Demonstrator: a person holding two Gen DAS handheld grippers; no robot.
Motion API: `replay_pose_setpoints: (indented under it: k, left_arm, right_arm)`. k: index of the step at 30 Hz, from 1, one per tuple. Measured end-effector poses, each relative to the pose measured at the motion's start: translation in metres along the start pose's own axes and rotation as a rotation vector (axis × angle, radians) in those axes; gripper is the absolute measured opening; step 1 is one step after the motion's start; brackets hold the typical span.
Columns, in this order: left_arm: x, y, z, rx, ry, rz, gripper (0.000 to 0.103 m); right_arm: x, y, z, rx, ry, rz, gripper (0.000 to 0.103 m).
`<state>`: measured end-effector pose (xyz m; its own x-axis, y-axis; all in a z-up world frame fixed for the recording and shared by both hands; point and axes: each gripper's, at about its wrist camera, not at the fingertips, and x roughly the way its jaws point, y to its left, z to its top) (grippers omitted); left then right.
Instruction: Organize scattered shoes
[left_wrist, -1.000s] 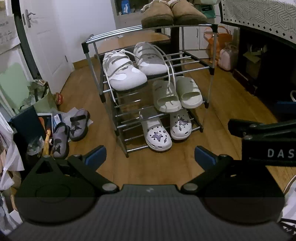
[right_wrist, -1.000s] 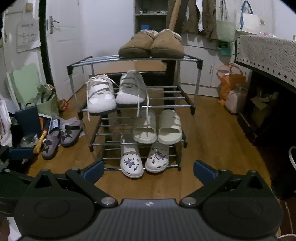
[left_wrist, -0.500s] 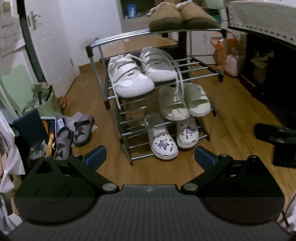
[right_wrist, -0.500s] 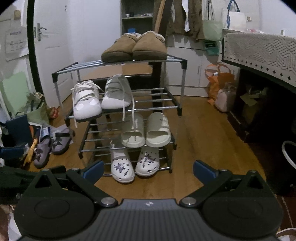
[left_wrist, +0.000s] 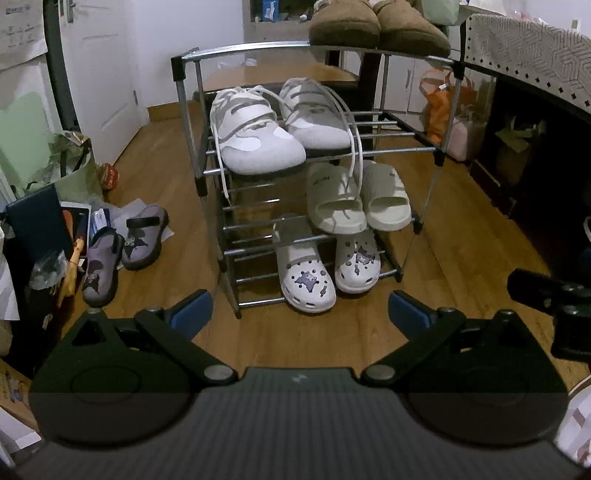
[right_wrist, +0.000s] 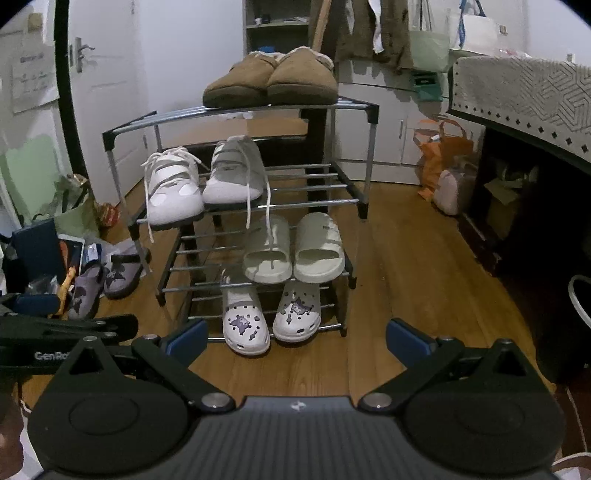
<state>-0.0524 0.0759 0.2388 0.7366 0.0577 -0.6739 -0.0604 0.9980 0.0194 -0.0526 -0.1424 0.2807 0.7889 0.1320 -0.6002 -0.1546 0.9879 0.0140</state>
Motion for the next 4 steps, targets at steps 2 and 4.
replay_pose_setpoints:
  k: [2,4]
  left_arm:
    - [0.0013,-0.0009,-0.0008,0.004,0.012,0.016,0.103]
    - [0.0006,-0.0012,-0.0014,0.007,0.011,0.029,0.103]
  right_arm:
    - [0.0005,0.0004,-0.0004,-0.003,0.002,0.001,0.103]
    - [0.0009,0.0009,-0.0008,-0.006,0.005,0.001,0.103]
